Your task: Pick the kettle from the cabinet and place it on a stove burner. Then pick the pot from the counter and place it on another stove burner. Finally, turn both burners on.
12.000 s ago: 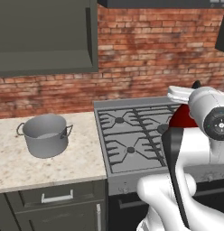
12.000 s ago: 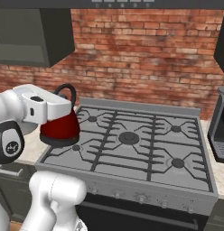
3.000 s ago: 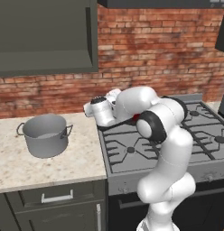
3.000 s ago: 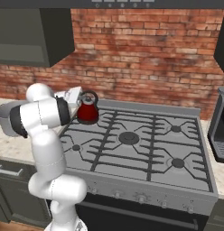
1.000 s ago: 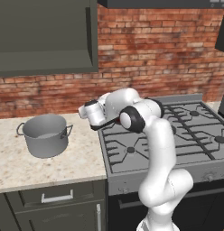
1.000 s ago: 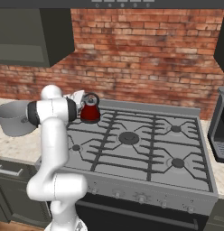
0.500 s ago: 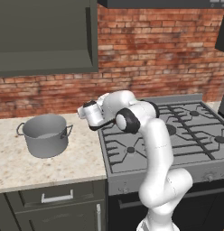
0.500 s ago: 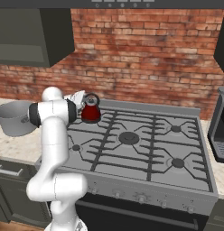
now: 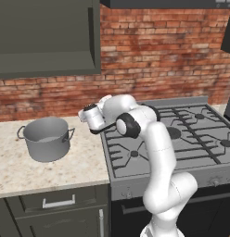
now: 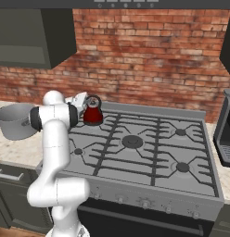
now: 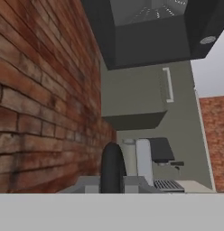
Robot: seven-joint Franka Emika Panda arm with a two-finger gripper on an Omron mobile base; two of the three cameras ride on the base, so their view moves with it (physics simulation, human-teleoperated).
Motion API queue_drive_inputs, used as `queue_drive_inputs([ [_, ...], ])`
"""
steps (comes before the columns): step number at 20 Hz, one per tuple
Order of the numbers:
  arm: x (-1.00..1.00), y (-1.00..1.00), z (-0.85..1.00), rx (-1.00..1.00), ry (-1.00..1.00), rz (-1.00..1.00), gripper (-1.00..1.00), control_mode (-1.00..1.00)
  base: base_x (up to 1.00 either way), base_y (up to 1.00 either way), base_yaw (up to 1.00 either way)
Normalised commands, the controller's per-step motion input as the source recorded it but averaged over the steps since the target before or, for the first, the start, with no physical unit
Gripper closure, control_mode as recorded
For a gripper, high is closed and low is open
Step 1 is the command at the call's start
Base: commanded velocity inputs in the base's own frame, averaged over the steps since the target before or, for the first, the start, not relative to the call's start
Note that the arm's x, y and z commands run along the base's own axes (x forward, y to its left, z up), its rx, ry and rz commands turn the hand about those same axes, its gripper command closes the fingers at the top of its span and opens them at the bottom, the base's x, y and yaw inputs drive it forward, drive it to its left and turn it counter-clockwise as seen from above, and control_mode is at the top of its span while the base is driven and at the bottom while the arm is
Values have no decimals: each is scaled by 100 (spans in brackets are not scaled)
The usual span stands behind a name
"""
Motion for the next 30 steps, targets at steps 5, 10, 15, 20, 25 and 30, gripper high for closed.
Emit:
queue_drive_inputs([
  [5, -3, 0, -12, 0, -2, -2, -100, -100, 0, 0, 0],
  [10, 0, 0, -3, 0, -3, -1, -100, -100, 0, 0, 0],
  [15, 0, 0, -1, 0, -4, 0, -100, -100, 0, 0, 0],
  [20, -1, 0, -7, 0, -3, 0, -100, -100, 0, 0, 0],
  [25, -2, 2, -2, 0, -4, 0, -100, -100, 0, 0, 0],
  [30, -25, 2, 0, 0, -3, 0, -100, -100, 0, 0, 0],
])
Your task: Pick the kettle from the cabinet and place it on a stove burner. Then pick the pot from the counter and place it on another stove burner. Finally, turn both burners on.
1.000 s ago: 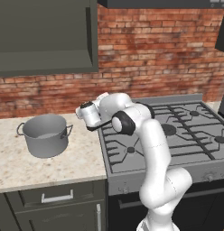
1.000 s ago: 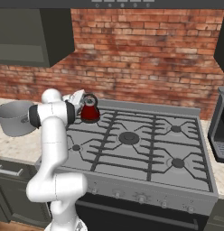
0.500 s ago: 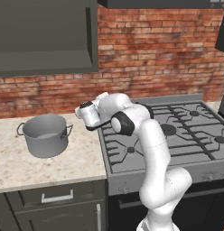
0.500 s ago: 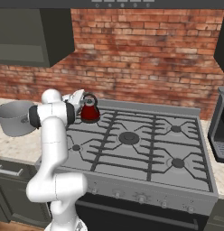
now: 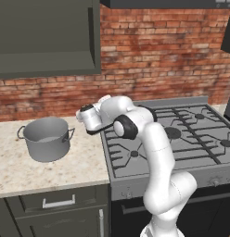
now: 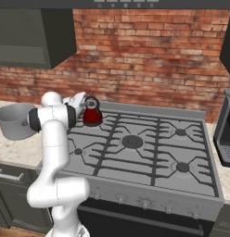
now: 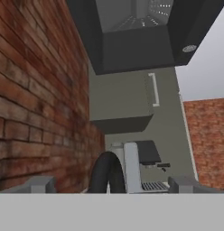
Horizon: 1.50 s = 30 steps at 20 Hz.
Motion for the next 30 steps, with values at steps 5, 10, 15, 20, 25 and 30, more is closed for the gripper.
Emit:
queue_drive_inputs([
  [5, -24, 0, 0, 0, -9, 0, -100, -100, 0, 0, 0],
  [10, -21, 0, 0, 0, -10, 0, -100, -100, 0, 0, 0],
  [15, -24, 1, 0, 0, -9, 0, -100, -100, 0, 0, 0],
  [20, -34, 2, 0, 0, -11, 0, -100, -100, 0, 0, 0],
  [25, -39, 0, 3, 0, -14, 0, -100, -100, 0, 0, 0],
  [30, -35, 2, 1, 0, -12, 0, -100, -100, 0, 0, 0],
])
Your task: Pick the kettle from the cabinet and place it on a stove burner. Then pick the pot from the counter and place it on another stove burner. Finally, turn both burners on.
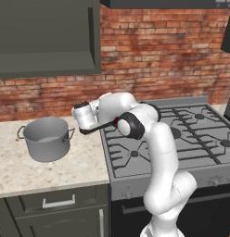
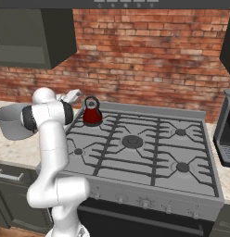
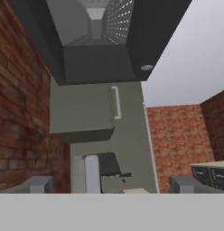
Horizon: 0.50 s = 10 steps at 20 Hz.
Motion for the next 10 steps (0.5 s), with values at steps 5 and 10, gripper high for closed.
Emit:
queue_drive_inputs([
  [5, -39, 7, 0, 0, -13, 0, -100, -100, 0, 0, 0],
  [10, -49, 7, 1, 0, -15, 0, -100, -100, 0, 0, 0],
])
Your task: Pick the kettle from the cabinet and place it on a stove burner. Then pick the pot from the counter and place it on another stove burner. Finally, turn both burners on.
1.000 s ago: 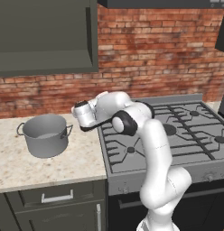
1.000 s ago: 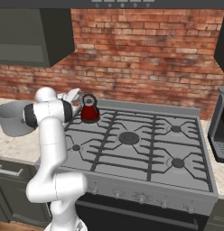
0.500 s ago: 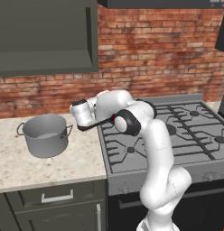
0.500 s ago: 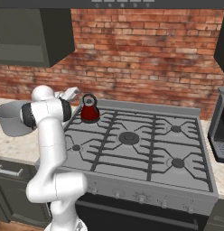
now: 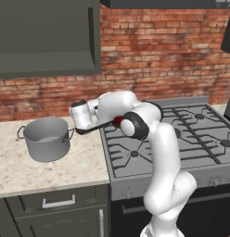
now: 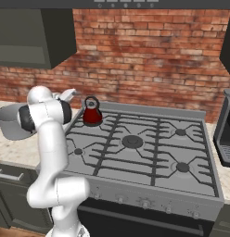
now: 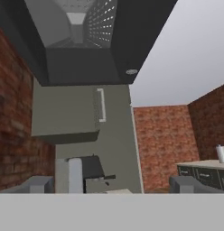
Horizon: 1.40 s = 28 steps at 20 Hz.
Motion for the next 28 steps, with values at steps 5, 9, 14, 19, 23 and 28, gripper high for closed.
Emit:
queue_drive_inputs([
  [5, -49, 5, 11, 0, -15, 0, -100, -100, 0, 0, 0],
  [9, -43, 0, 21, 0, -16, 0, -100, -100, 0, 0, 0],
  [14, -44, 2, 16, 0, -13, 0, -100, -100, 0, 0, 0],
  [19, -48, 8, 5, 0, -9, 0, -100, -100, 0, 0, 0],
  [23, -51, 16, 0, 0, -5, 0, -100, -100, 0, 0, 0],
  [28, -52, 18, 0, 0, -9, 0, -100, -100, 0, 0, 0],
])
